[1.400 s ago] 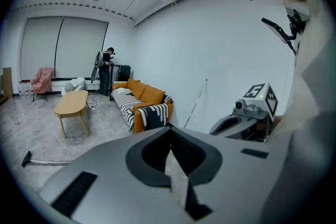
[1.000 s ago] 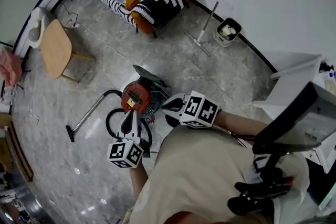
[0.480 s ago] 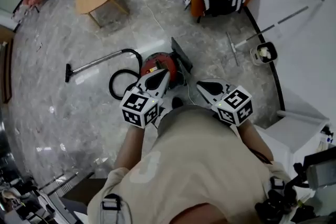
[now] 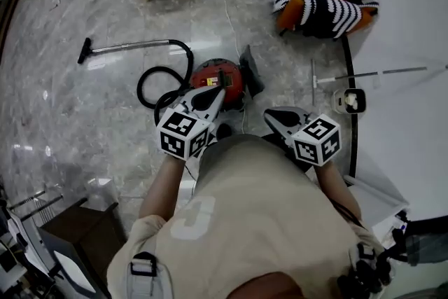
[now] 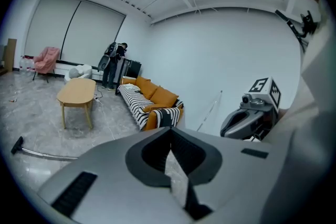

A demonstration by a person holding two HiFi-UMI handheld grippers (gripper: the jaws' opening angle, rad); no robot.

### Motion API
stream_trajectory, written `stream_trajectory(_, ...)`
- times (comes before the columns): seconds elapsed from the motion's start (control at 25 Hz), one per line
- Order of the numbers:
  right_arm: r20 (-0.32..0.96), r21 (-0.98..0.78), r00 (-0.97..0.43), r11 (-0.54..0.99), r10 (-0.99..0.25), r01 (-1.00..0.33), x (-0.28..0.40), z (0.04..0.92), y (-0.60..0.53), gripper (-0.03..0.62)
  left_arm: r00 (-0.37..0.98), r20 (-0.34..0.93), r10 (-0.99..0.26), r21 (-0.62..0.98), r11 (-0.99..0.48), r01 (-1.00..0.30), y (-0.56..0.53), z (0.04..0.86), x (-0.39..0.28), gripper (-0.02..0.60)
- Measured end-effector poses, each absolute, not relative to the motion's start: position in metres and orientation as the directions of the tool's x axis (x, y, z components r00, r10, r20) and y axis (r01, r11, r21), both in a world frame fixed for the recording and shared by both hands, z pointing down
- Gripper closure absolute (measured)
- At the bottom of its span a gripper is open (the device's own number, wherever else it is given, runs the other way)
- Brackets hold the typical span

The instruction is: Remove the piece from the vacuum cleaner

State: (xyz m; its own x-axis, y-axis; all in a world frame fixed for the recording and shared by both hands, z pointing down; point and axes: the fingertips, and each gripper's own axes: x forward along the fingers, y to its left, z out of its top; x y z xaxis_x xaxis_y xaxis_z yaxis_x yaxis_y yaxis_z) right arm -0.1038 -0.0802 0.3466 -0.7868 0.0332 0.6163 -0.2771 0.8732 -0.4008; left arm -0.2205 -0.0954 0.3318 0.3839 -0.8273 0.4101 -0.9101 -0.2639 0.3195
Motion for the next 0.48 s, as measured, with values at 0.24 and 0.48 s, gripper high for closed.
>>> stream_trajectory(0.24, 0.630, -0.389, -0.772, 0.895, 0.085, -0.219, -0.122, 0.351, -0.097, 0.591, 0.352, 0.419, -0.837, 0.301, -0.238, -0.924, -0.107, 0.331, -0.227, 0.589)
stream_trajectory(0.48, 0.617, -0.409, -0.776, 0.896, 0.129, -0.176, -0.118, 0.361, -0.130, 0.592, 0.309, 0.455, -0.835, 0.277, -0.197, -0.940, -0.137, 0.332, -0.216, 0.589)
